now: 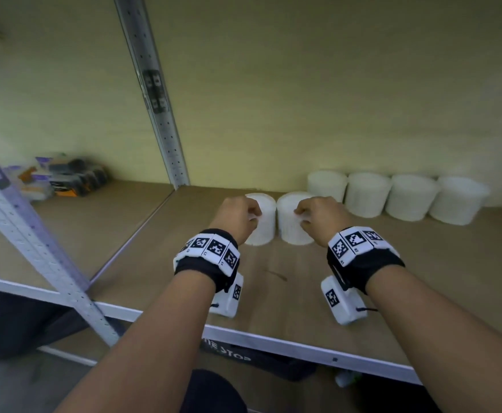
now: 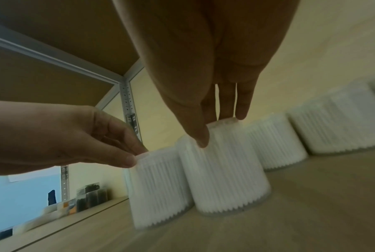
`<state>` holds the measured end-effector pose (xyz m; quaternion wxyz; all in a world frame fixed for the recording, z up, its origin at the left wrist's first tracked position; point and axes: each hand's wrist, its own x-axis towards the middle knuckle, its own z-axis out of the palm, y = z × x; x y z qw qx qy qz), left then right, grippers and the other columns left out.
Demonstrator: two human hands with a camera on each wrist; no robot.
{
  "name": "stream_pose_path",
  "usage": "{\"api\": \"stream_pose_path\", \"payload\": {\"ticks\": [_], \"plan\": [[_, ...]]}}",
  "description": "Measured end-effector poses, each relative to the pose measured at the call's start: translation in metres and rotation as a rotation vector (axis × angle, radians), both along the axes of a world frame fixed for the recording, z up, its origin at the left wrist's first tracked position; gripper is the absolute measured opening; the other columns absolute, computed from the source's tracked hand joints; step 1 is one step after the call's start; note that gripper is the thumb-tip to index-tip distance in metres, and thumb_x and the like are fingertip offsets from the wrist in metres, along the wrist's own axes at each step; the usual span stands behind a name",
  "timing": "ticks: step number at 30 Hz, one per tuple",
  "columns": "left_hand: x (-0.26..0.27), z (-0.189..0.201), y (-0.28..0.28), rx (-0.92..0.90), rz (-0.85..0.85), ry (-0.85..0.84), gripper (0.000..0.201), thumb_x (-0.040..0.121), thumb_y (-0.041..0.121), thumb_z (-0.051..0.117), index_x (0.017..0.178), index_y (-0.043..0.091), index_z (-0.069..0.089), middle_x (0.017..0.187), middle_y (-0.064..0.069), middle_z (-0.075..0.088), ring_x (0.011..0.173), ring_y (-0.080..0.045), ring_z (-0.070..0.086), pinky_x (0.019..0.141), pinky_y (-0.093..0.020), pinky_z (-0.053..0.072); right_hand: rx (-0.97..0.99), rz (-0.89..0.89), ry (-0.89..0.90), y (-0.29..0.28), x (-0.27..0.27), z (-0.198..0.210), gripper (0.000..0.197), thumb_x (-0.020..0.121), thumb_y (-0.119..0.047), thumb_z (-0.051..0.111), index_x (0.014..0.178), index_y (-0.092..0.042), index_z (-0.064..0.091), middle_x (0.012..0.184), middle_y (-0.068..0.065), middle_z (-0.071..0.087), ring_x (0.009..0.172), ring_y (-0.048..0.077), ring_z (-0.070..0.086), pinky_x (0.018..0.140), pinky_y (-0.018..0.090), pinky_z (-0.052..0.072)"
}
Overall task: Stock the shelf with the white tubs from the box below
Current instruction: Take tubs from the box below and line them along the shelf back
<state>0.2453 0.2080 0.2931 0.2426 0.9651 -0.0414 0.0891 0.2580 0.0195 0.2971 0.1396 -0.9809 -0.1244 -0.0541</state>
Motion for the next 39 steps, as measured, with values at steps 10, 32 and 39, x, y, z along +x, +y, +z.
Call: {"api": "stream_pose_path", "payload": {"ticks": [10, 32, 39], "plan": [[0.063, -0.001, 0.012, 0.049, -0.01, -0.079, 0.021, 0.088, 0.007, 0.059, 0.106, 0.008, 0.07, 0.115, -0.01, 0.065, 0.107, -0.024, 0.06, 0.085, -0.022, 0.041, -0.053, 0.032, -0.053, 0.015, 0.062, -0.006, 0.035, 0.092, -0.012, 0.052, 0.126, -0.019, 0.06, 0.127, 0.009, 0.061, 0.113, 0.03, 0.058, 0.091, 0.032, 0.042], [0.094, -0.008, 0.013, 0.088, -0.06, 0.034, 0.064, 0.085, 0.014, 0.063, 0.142, 0.009, 0.036, 0.152, -0.013, 0.028, 0.139, -0.028, 0.031, 0.113, -0.032, 0.027, 0.031, 0.104, 0.091, 0.017, 0.078, -0.008, 0.065, 0.092, -0.012, 0.051, 0.151, -0.009, 0.022, 0.16, 0.012, 0.012, 0.149, 0.027, 0.01, 0.121, 0.036, 0.014], [0.014, 0.017, 0.003, 0.022, -0.098, 0.012, 0.053, 0.086, 0.02, 0.063, 0.136, 0.013, 0.045, 0.136, -0.009, 0.047, 0.125, -0.023, 0.046, 0.103, -0.028, 0.038, 0.146, 0.087, 0.058, -0.005, -0.005, 0.006, 0.051, 0.088, -0.013, 0.057, 0.137, -0.009, 0.047, 0.142, 0.013, 0.042, 0.131, 0.027, 0.043, 0.108, 0.029, 0.034]]}}
